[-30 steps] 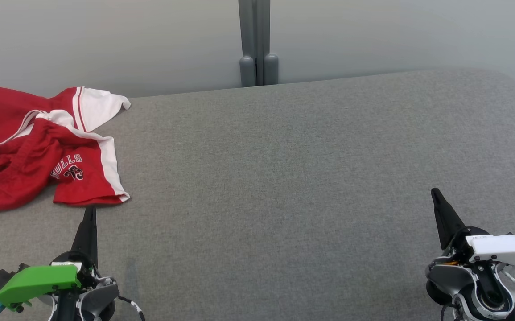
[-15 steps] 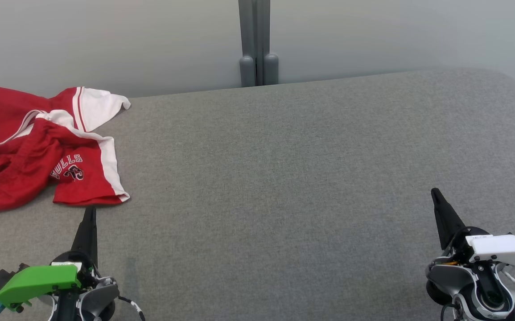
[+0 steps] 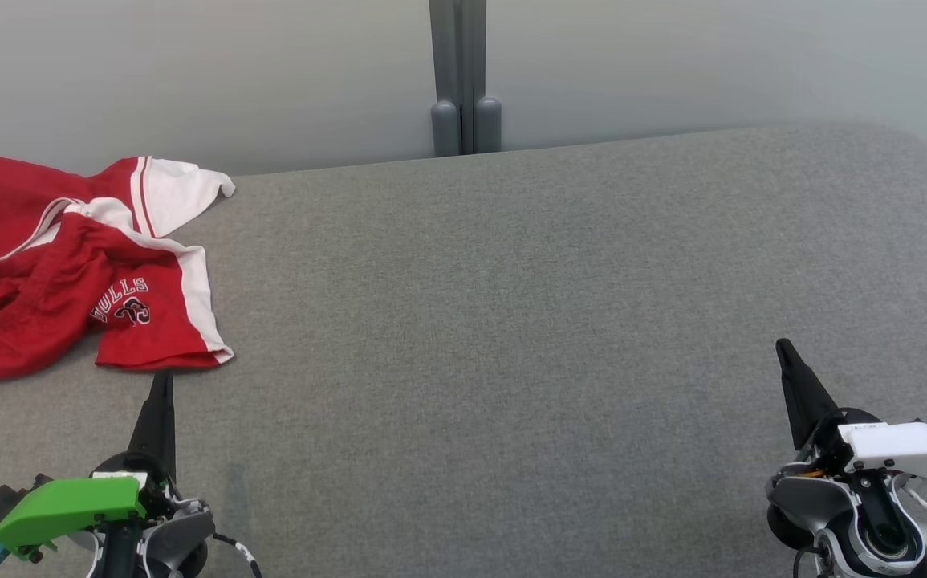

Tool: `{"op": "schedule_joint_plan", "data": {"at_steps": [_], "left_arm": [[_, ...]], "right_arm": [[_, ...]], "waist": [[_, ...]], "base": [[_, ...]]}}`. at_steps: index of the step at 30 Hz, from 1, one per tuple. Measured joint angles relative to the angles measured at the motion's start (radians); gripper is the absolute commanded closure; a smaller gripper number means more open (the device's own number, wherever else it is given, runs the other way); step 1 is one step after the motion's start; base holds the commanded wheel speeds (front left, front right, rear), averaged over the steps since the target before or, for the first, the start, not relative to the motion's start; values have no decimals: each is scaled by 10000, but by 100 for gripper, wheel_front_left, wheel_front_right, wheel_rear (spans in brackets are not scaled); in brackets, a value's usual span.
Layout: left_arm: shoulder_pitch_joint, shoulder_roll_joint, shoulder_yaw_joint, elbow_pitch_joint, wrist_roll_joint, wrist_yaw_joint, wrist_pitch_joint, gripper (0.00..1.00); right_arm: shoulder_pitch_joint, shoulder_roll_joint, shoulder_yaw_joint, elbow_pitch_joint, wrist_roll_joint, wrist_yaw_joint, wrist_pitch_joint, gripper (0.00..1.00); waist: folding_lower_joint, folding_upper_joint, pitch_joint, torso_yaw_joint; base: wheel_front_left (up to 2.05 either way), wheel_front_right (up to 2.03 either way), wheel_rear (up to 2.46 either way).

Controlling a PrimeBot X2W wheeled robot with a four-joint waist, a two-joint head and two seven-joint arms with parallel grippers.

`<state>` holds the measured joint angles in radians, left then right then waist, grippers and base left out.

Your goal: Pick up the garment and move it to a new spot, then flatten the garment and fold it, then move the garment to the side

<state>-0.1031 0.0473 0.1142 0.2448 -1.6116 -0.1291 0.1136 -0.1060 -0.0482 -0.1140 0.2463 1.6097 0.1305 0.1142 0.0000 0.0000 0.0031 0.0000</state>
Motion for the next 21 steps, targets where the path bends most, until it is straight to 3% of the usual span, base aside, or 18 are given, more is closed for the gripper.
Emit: {"op": "schedule_joint_plan", "data": {"at_steps": [21], "left_arm": [[0,0,0,0,0,0,0,100]], "right_arm": [[0,0,0,0,0,0,0,100]], "waist": [[0,0,0,0]], "base": [[0,0,0]]}}
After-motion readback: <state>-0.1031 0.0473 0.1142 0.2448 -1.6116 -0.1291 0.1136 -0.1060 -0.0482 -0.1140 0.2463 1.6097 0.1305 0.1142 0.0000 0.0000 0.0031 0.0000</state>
